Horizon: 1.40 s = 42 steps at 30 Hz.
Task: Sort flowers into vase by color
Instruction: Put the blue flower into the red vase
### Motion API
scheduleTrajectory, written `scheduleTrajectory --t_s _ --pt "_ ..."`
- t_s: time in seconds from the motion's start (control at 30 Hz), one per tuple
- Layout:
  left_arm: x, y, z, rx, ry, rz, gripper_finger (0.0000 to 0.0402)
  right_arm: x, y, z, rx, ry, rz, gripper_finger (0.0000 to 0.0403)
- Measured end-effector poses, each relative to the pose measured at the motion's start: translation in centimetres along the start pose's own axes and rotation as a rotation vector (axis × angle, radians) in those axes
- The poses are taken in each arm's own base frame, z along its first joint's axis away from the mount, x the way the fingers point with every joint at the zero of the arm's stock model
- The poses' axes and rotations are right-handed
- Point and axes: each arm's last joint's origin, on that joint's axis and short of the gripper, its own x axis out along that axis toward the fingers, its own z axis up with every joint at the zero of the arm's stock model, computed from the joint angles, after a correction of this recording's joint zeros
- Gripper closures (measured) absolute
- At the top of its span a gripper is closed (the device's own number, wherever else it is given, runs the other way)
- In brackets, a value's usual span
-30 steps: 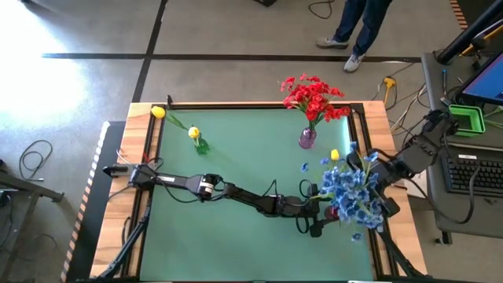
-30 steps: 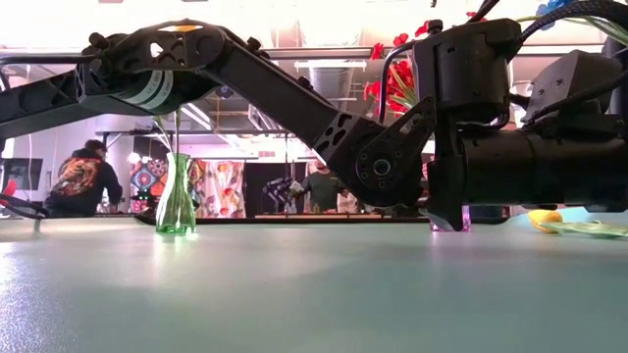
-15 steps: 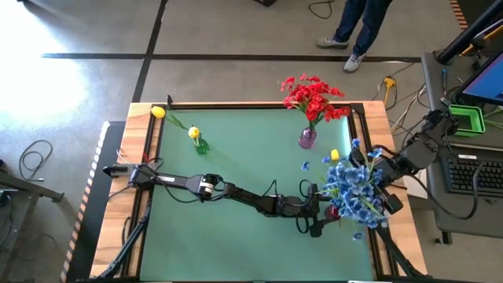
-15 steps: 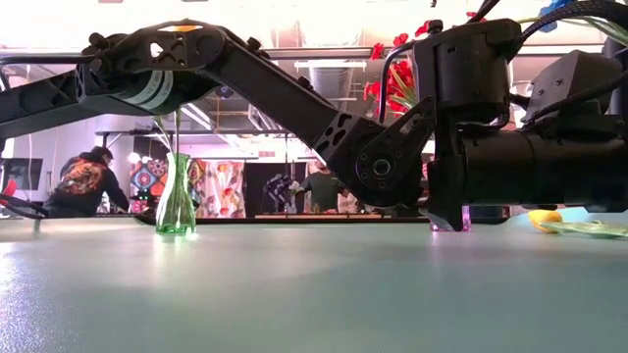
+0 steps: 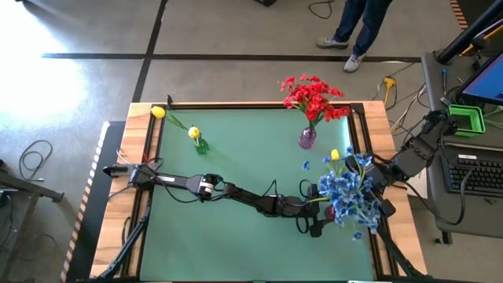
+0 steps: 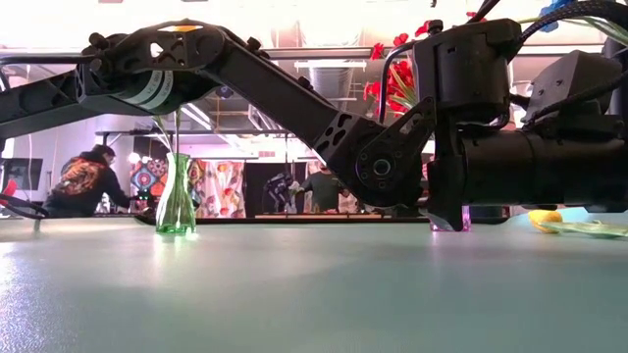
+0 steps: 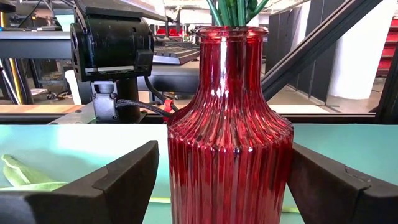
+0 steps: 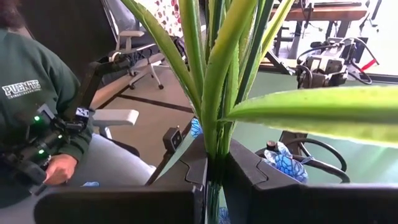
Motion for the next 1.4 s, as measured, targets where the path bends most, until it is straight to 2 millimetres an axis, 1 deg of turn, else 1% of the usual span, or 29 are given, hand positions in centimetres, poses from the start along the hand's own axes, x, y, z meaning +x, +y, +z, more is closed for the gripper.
scheduleTrajectory --t_s 0.27,0.4,0.7,0.93,1.3,1.4 --pt "0.0 0.0 0.0 0.0 0.0 0.0 0.0093 0.2 0.0 -0.2 -0.002 0.013 -0.002 0.038" --pt "0.0 0.0 0.0 0.0 0.0 0.0 0.0093 1.1 0.1 -0.4 -0.008 0.046 -0.008 0.038" --pt "0.0 0.0 0.0 0.001 0.001 0.0 0.0093 2.0 0.2 -0.9 0.0 0.103 0.005 0.038" --pt "0.0 0.0 0.0 0.002 0.002 0.0 0.0093 2.0 0.2 -1.3 0.026 0.142 0.005 0.038" --pt "0.0 0.0 0.0 0.007 0.003 0.001 0.0093 2.1 0.1 -1.2 -0.02 0.131 -0.006 0.038" --pt "0.0 0.0 0.0 0.007 0.003 0.0 0.0093 2.3 0.1 -1.6 -0.028 0.136 -0.006 0.038"
